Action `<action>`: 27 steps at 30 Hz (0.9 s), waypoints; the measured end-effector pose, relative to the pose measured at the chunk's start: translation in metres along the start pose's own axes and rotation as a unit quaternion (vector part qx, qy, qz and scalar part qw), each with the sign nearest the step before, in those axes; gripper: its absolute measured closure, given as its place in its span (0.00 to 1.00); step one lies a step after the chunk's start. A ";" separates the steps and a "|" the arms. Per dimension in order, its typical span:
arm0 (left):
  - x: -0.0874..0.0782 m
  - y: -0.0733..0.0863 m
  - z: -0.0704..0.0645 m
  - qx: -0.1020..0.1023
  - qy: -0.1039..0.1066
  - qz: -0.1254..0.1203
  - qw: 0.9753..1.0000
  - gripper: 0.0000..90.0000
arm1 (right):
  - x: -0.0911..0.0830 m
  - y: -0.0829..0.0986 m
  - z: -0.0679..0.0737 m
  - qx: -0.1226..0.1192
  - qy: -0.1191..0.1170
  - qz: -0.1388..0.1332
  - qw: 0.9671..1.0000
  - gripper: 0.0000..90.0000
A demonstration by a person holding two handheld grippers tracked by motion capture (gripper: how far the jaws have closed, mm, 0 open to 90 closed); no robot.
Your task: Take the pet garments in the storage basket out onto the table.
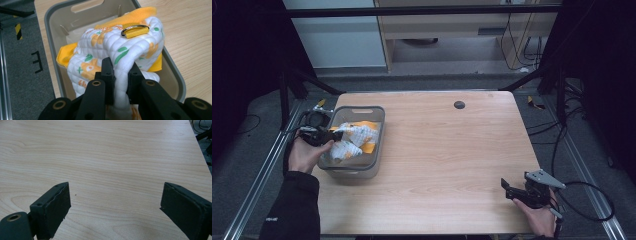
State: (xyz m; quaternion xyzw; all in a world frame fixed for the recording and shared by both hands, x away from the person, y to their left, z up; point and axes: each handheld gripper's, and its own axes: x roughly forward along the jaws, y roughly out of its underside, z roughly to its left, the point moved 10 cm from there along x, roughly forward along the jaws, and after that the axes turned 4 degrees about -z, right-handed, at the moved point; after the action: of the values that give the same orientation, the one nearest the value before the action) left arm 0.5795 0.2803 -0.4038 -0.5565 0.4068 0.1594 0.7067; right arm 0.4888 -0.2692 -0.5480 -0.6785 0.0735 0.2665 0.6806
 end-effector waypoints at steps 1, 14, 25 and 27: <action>-0.003 -0.001 0.000 0.001 0.000 -0.001 1.000 0.88 | 0.000 0.000 0.000 0.000 0.000 0.000 1.000 0.10; -0.032 -0.008 -0.003 0.019 0.009 -0.009 1.000 0.89 | 0.000 0.000 0.000 -0.001 0.000 0.000 1.000 0.10; -0.057 -0.015 -0.018 0.049 0.026 -0.019 0.998 0.89 | -0.001 -0.001 0.000 -0.002 0.002 -0.003 1.000 0.10; -0.060 -0.016 -0.023 0.053 0.033 -0.022 0.998 0.89 | -0.001 -0.001 0.000 -0.002 0.002 -0.004 1.000 0.10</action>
State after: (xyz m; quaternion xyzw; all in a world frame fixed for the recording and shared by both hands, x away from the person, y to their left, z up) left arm 0.5444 0.2677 -0.3494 -0.5318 0.4258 0.1036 0.7246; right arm 0.4883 -0.2697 -0.5464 -0.6810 0.0716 0.2623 0.6799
